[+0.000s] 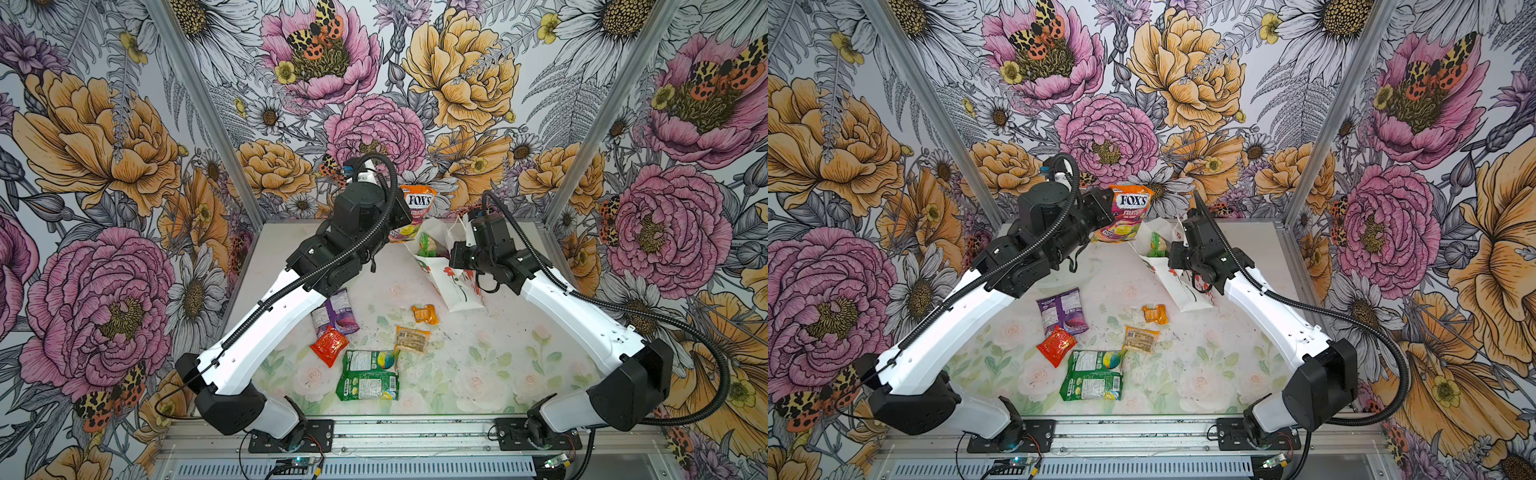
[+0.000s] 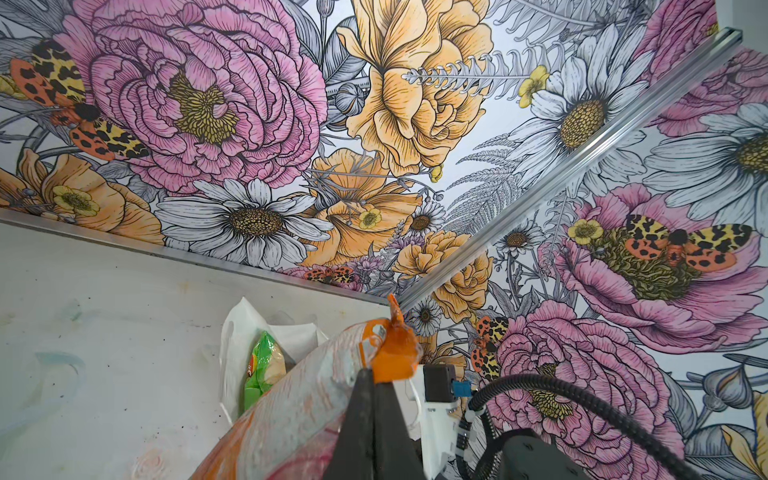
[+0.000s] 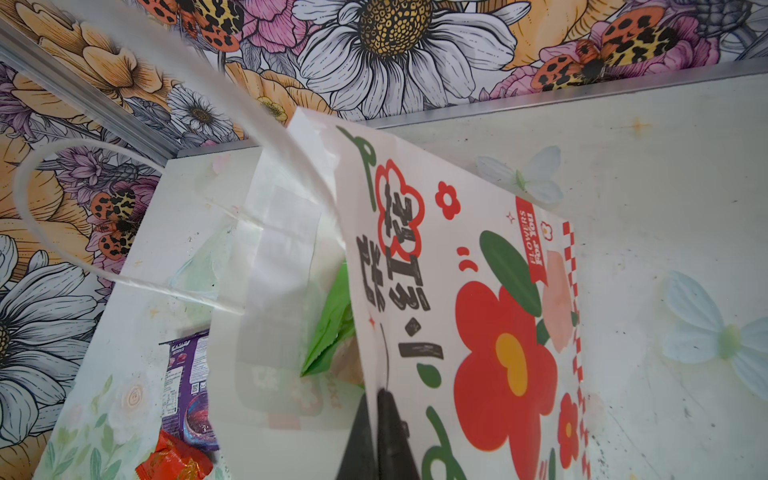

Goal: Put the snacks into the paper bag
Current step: 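Lift the Fox's Fruits packet with the left gripper toward the paper bag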

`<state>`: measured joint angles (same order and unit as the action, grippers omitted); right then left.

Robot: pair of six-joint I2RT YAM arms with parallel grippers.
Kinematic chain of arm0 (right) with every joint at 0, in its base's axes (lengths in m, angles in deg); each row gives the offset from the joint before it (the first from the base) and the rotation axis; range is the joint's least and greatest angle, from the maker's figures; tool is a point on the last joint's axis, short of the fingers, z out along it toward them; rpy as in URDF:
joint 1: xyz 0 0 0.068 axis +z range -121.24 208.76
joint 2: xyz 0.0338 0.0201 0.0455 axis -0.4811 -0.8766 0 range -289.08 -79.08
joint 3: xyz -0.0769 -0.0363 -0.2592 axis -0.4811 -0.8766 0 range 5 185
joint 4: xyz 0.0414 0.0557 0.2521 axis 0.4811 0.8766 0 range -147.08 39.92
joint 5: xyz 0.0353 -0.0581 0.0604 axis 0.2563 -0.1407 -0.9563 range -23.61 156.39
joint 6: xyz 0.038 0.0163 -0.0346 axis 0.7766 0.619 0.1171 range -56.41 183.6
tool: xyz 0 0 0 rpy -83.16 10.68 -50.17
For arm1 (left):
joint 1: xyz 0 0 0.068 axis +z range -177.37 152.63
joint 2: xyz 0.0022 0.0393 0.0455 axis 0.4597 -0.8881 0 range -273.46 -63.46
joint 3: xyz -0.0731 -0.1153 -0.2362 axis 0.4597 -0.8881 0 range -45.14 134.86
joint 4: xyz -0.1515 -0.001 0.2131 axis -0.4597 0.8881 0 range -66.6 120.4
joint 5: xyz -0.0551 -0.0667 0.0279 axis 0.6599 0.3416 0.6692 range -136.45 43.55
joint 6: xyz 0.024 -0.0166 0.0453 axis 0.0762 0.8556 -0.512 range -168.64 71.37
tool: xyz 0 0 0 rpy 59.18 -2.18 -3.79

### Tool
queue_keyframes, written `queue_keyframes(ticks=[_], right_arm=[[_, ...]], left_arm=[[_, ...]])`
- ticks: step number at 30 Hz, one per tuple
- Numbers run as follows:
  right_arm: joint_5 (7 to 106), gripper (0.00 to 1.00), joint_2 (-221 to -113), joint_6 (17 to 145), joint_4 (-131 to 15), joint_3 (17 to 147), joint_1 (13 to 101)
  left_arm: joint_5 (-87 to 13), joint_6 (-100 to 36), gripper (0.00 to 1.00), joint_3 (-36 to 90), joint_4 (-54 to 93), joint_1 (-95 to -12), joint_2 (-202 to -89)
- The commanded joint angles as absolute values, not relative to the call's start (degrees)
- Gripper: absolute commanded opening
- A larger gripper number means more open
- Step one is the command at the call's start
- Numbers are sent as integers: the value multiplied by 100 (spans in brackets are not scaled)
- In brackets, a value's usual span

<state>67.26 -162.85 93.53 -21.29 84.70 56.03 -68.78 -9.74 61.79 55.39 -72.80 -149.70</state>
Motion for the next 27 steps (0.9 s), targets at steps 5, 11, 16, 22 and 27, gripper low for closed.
queue_keyframes(ticks=[5,11,16,22,27], right_arm=[[6830,0,-16424,9190,-2184,8852,5654],[6967,0,-16470,9163,-2158,8946,5654],[7152,0,-16465,9169,-2158,8985,5652],[7370,0,-16460,9223,-2158,9082,5615],[7489,0,-16425,9306,-2157,9126,5549]], left_arm=[[-6453,-459,0,6558,5400,-7037,-15622],[-6202,-222,0,6709,5413,-6987,-16054],[-6097,-67,0,6632,5406,-6969,-16218],[-6026,54,0,6436,5410,-6984,-16259],[-6080,120,0,6195,5402,-6991,-16172]])
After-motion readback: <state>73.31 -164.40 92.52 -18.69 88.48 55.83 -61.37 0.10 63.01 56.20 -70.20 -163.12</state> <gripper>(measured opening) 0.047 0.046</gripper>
